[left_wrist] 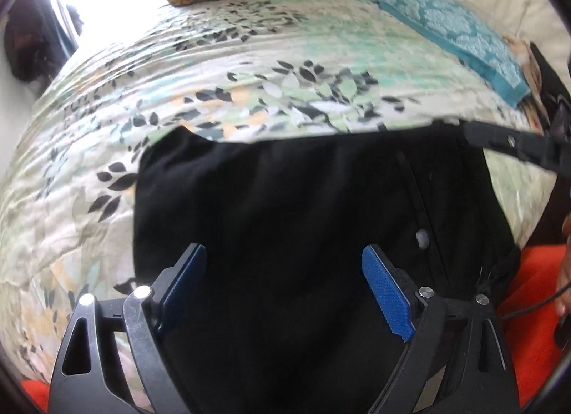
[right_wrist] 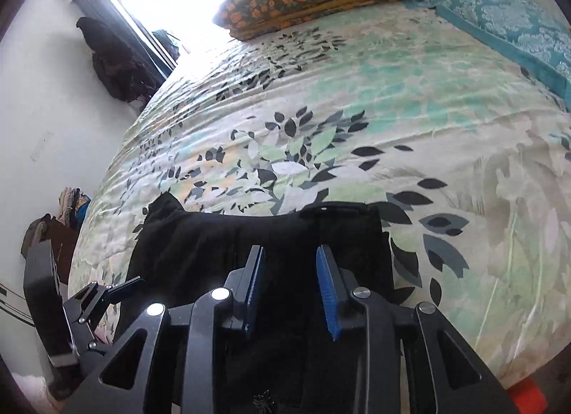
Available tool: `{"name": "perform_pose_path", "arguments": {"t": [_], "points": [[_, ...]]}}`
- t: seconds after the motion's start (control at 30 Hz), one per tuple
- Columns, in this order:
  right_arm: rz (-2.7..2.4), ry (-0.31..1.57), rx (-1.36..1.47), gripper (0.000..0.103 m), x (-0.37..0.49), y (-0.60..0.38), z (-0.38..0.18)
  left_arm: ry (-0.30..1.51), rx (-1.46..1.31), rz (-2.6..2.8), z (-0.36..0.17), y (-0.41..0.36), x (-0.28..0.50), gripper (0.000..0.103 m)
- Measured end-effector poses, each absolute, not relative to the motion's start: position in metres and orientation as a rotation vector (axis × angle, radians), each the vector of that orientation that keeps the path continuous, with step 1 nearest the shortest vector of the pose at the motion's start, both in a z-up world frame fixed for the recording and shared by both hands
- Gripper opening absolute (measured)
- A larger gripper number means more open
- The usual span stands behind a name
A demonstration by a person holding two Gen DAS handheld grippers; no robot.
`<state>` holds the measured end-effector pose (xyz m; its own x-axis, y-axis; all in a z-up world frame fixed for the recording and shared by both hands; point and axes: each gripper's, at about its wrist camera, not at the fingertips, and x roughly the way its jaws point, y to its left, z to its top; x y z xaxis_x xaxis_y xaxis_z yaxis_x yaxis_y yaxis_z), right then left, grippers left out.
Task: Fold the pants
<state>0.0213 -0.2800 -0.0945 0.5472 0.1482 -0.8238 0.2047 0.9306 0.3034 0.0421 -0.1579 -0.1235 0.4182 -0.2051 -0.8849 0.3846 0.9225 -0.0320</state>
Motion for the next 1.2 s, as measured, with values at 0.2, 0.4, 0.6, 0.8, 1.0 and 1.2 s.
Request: {"name": "perform_pose_path", "arguments": {"t": [0.2,0.4,0.6,0.8,1.0,1.2], "points": [[0.041,1.025,0.292,0.032,0.052,-0.257,-0.101,1.158,0.165,-0.237,-0.155,-0.156,0.116,0.091],[-0.019,1.037,0.387,0.031,0.047,-0.285,-0.131,1.178,0.122,-0.236,-0.162,-0.142,0.116,0.098],[-0.009,1.016,0.321,0.036,-0.006,-0.262,-0.082,1.151,0.106,-0.363,-0.132,-0.124,0.037,0.098],[-0.074,1.151,0.237,0.044,-0.073,-0.223,-0.12,1.157,0.258,-0.319,-0.152,-0.129,-0.017,0.098],[-0.125,1.085,0.232,0.044,-0.085,-0.224,-0.101,1.148,0.165,-0.298,-0.128,-0.12,-0.016,0.098],[-0.18,1.026,0.222,0.054,-0.096,-0.221,-0.085,1.103,0.139,-0.286,-0.111,-0.106,-0.026,0.098]]}}
